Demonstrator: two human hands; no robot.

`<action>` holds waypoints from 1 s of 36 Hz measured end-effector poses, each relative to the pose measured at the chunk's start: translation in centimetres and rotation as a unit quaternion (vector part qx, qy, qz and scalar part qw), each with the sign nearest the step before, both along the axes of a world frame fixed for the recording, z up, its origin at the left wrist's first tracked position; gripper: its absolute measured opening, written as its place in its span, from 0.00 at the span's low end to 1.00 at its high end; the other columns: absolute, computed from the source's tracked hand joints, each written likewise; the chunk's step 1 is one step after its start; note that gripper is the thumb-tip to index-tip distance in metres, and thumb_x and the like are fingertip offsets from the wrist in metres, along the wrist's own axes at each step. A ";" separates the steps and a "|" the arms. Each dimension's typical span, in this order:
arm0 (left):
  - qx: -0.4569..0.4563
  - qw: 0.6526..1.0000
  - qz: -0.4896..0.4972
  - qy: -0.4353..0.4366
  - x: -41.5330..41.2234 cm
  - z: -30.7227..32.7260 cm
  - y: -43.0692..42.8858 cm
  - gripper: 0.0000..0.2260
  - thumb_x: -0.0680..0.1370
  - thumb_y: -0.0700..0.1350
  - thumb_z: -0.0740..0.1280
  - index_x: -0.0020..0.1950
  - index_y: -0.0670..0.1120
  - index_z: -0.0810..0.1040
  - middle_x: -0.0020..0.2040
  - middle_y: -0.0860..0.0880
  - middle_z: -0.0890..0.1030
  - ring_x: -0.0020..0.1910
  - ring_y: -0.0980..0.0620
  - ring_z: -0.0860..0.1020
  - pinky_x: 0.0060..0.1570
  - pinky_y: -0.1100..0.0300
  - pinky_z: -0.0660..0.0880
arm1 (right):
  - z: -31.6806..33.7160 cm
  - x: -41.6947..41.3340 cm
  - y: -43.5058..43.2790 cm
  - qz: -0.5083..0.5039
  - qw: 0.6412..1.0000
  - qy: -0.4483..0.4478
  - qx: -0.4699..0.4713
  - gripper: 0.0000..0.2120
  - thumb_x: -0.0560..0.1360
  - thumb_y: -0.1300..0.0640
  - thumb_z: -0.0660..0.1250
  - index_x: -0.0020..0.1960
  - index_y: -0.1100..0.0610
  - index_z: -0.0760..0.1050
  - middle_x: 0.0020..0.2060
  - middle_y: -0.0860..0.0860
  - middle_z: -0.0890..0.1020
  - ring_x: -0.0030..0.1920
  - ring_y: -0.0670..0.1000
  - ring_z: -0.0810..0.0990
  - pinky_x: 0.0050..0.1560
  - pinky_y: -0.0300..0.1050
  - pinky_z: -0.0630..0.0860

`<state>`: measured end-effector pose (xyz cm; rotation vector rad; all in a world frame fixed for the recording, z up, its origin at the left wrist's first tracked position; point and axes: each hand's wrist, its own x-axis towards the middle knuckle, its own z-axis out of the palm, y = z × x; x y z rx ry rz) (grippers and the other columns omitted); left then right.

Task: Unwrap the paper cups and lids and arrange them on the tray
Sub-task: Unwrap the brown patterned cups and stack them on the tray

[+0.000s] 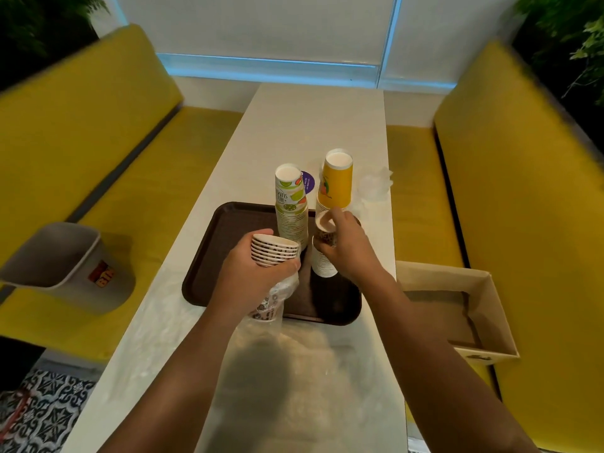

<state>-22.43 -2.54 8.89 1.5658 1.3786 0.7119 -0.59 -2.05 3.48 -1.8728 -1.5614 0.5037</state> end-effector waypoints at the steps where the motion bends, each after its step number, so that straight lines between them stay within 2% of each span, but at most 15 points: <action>1: 0.001 1.000 -0.004 0.001 0.0 0.0 0.0 0.29 0.70 0.51 0.82 0.69 0.57 0.76 0.52 0.60 0.82 0.50 0.66 0.80 0.39 0.74 0.75 | -0.3 0.0 -0.1 -0.001 1.000 0.006 -0.008 0.25 0.77 0.56 0.77 0.69 0.51 0.69 0.68 0.53 0.75 0.67 0.58 0.75 0.63 0.50 0.74; 4: 0.002 1.000 -0.014 0.004 -0.1 -0.1 0.0 0.30 0.71 0.52 0.82 0.70 0.56 0.75 0.54 0.60 0.82 0.52 0.64 0.80 0.40 0.74 0.76 | 0.1 -0.4 -0.3 -0.028 0.999 -0.028 0.029 0.19 0.77 0.53 0.76 0.64 0.50 0.72 0.73 0.53 0.68 0.71 0.59 0.71 0.68 0.53 0.74; 7: 0.004 1.000 -0.018 0.002 -0.2 0.0 -0.1 0.31 0.71 0.52 0.81 0.71 0.56 0.74 0.54 0.60 0.82 0.53 0.63 0.80 0.42 0.72 0.76 | 1.7 -1.4 -1.1 -0.022 0.993 -0.013 0.112 0.14 0.79 0.49 0.73 0.62 0.48 0.75 0.74 0.50 0.66 0.73 0.55 0.67 0.70 0.50 0.71; 9: 0.001 1.000 -0.025 0.002 -0.2 0.0 -0.2 0.30 0.71 0.52 0.81 0.71 0.56 0.74 0.54 0.59 0.82 0.53 0.63 0.80 0.44 0.71 0.75 | 3.1 -2.2 -2.0 0.043 0.987 0.043 0.146 0.11 0.81 0.47 0.71 0.61 0.48 0.77 0.72 0.49 0.68 0.73 0.51 0.66 0.71 0.48 0.68; 12: -0.007 0.999 -0.032 -0.007 -0.1 0.0 -0.4 0.30 0.71 0.52 0.81 0.70 0.55 0.75 0.53 0.58 0.83 0.53 0.61 0.81 0.46 0.69 0.76 | 4.9 -2.9 -3.1 0.156 0.976 0.100 0.115 0.03 0.82 0.48 0.69 0.54 0.44 0.80 0.68 0.47 0.73 0.73 0.49 0.67 0.73 0.52 0.68; 16: -0.006 0.999 -0.043 -0.009 0.2 0.2 -0.6 0.28 0.71 0.51 0.81 0.68 0.56 0.75 0.53 0.57 0.83 0.51 0.60 0.82 0.45 0.69 0.77 | 6.0 -3.0 -3.6 0.215 0.965 0.127 0.083 0.09 0.83 0.53 0.69 0.50 0.56 0.84 0.64 0.45 0.77 0.69 0.47 0.73 0.70 0.49 0.73; 20: -0.004 0.999 -0.044 -0.015 0.2 0.4 -0.9 0.22 0.72 0.51 0.81 0.63 0.56 0.79 0.49 0.56 0.86 0.49 0.62 0.84 0.44 0.68 0.78 | 6.1 -3.3 -3.9 0.195 0.961 0.132 0.146 0.08 0.83 0.56 0.69 0.50 0.59 0.82 0.64 0.49 0.76 0.67 0.45 0.75 0.67 0.42 0.75; 22: 0.000 0.999 -0.048 -0.007 0.2 0.6 -1.0 0.19 0.71 0.51 0.81 0.60 0.55 0.80 0.47 0.57 0.86 0.47 0.62 0.84 0.41 0.69 0.76 | 5.9 -3.7 -3.8 0.153 0.959 0.148 0.188 0.09 0.83 0.56 0.67 0.52 0.61 0.81 0.64 0.51 0.76 0.67 0.47 0.76 0.67 0.46 0.76; 25: 0.011 0.999 -0.053 0.009 0.2 0.8 -1.3 0.22 0.70 0.53 0.82 0.60 0.56 0.79 0.48 0.58 0.86 0.47 0.66 0.83 0.43 0.69 0.75 | 5.7 -3.6 -3.5 0.082 0.949 0.187 0.241 0.11 0.85 0.56 0.63 0.56 0.62 0.80 0.66 0.54 0.75 0.68 0.52 0.77 0.65 0.58 0.78; 27: 0.018 0.999 -0.043 0.007 0.0 0.8 -1.5 0.22 0.70 0.53 0.82 0.61 0.56 0.79 0.49 0.59 0.86 0.48 0.67 0.82 0.43 0.71 0.75 | 6.1 -3.1 -3.4 0.060 0.946 0.198 0.251 0.07 0.86 0.56 0.62 0.54 0.54 0.78 0.68 0.53 0.75 0.69 0.53 0.76 0.63 0.61 0.79; 29: 0.021 0.999 -0.033 0.003 -0.3 0.7 -1.5 0.22 0.70 0.51 0.82 0.61 0.57 0.79 0.49 0.59 0.85 0.48 0.69 0.81 0.41 0.74 0.75 | 6.5 -2.5 -3.6 0.067 0.947 0.203 0.240 0.10 0.86 0.58 0.62 0.48 0.47 0.73 0.69 0.53 0.76 0.70 0.52 0.76 0.64 0.59 0.79; 31: 0.024 0.999 -0.026 0.000 -0.4 0.7 -1.5 0.22 0.70 0.50 0.82 0.61 0.56 0.79 0.50 0.59 0.85 0.48 0.69 0.81 0.40 0.75 0.75 | 6.6 -2.0 -3.9 0.097 0.948 0.220 0.209 0.09 0.85 0.58 0.63 0.47 0.51 0.72 0.68 0.53 0.77 0.68 0.52 0.77 0.61 0.53 0.80; 33: 0.023 1.000 -0.020 -0.002 -0.4 0.6 -1.4 0.23 0.70 0.51 0.81 0.63 0.55 0.79 0.50 0.59 0.85 0.49 0.67 0.82 0.42 0.73 0.75 | 6.5 -1.5 -4.3 0.119 0.940 0.276 0.161 0.06 0.84 0.59 0.67 0.52 0.60 0.71 0.68 0.54 0.77 0.67 0.52 0.79 0.58 0.50 0.81; 34: 0.022 1.000 -0.016 -0.005 -0.4 0.5 -1.4 0.23 0.70 0.51 0.81 0.63 0.55 0.79 0.50 0.59 0.85 0.49 0.66 0.82 0.43 0.71 0.75 | 6.5 -1.3 -4.5 0.125 0.932 0.311 0.139 0.10 0.83 0.61 0.69 0.55 0.62 0.68 0.69 0.52 0.76 0.67 0.53 0.80 0.57 0.51 0.82; 36: 0.016 1.000 -0.006 -0.009 -0.5 0.3 -1.3 0.25 0.70 0.50 0.82 0.65 0.55 0.79 0.51 0.58 0.85 0.49 0.64 0.82 0.43 0.70 0.76 | 6.7 -0.6 -4.9 0.140 0.932 0.320 0.098 0.20 0.79 0.62 0.74 0.62 0.58 0.65 0.70 0.47 0.74 0.66 0.54 0.80 0.56 0.52 0.83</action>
